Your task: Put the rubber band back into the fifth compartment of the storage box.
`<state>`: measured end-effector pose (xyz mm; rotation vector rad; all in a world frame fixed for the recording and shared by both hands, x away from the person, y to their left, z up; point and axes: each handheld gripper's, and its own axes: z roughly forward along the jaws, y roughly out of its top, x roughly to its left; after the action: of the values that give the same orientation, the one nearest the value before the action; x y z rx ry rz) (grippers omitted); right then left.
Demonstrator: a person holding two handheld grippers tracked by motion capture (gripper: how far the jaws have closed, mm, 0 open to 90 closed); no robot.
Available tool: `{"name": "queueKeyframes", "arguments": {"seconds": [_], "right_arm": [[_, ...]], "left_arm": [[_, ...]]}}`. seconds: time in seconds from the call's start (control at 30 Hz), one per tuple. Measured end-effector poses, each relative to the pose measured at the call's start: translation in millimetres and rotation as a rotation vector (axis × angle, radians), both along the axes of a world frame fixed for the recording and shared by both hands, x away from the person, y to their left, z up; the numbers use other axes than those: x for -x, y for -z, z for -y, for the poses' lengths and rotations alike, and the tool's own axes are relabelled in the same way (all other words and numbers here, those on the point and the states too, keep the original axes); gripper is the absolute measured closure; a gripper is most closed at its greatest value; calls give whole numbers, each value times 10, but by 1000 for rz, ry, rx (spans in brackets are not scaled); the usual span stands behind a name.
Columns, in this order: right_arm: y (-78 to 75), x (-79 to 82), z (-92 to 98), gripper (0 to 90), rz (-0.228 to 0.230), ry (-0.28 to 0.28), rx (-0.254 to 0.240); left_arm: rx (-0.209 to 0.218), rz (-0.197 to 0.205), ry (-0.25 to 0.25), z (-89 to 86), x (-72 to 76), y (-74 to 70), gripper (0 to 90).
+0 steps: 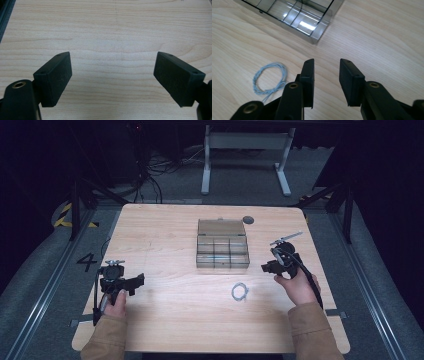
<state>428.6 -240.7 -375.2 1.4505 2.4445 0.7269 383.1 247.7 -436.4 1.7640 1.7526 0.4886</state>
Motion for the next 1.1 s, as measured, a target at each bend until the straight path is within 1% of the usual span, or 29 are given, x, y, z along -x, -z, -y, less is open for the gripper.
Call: {"name": "queueKeyframes", "arguments": {"seconds": [0.07,0.17,0.4,0.53,0.63,0.7,0.83,0.97,1.0,1.1], "right_arm": [[-7,14,-31,637,-8,-1,-7],[-22,39,-92,613,-23,-11,6],[-55,86,-174,592,-37,-26,5],[-57,97,-209,586,-69,-19,-4],[-60,110,-253,580,-69,-32,5],[-58,118,-282,577,-73,-31,3],[-45,128,-337,574,-77,-42,17],[-16,132,-387,567,-108,-53,15],[-16,132,-387,567,-108,-53,15],[10,131,-423,566,-129,-44,14]], "left_arm": [[2,0,-1,-5,1,-4,158],[1,-1,0,-4,0,-4,158],[1,-2,3,7,-2,-4,158],[1,0,2,1,-1,-6,158],[2,2,2,1,-1,-5,158],[2,2,2,1,-1,-6,159],[1,0,2,1,-1,-5,159],[2,-2,4,1,-3,-3,159],[2,-2,4,1,-3,-3,158],[2,0,4,2,-4,-3,158]]}}
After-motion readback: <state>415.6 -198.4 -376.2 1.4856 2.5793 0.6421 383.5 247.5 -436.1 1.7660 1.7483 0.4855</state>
